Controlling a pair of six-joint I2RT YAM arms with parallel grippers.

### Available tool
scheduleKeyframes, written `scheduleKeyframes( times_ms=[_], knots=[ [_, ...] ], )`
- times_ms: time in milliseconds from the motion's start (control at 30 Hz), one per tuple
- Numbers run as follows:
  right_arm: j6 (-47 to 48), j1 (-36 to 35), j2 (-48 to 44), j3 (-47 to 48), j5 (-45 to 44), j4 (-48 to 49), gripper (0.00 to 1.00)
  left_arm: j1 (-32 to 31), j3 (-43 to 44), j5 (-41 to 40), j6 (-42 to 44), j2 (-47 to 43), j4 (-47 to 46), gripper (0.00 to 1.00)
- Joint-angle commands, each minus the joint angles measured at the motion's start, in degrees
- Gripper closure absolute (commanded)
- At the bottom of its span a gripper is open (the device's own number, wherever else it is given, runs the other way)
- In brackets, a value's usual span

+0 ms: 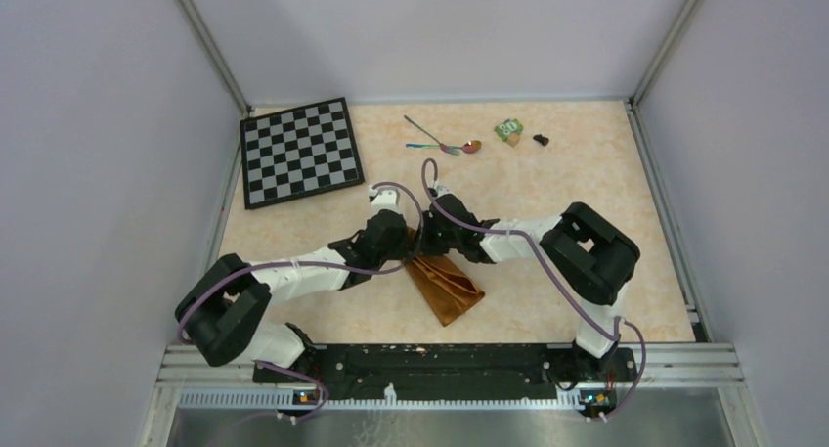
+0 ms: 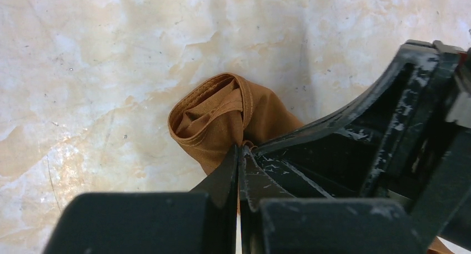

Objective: Fold the napkin into a case and place the utensils inside
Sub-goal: Grasp the top corner of the smaller rectangle folded napkin from the folded napkin.

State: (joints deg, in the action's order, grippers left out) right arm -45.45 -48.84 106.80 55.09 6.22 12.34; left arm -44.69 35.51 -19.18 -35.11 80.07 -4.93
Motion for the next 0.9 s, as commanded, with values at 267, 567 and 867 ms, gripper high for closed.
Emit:
scheduleKeyframes(
  times_ms=[267,567,867],
  knots=[
    [-9.43,0.87,-1.57,-4.10,2.60,17.67,1.00,-0.14,1.40,-0.76,-2.84,-0.81,3.13,1.00],
    [-6.95,0.76,1.21,-4.73,1.98,15.06,1.00,3.68,1.91,2.85,-7.52,-5.93,10.95,0.41],
    [-4.37,-0.03,1.72,-2.42,1.44,10.78,1.00,14.96,-6.77,14.17,-13.49,-14.33,10.03,0.47]
  ],
)
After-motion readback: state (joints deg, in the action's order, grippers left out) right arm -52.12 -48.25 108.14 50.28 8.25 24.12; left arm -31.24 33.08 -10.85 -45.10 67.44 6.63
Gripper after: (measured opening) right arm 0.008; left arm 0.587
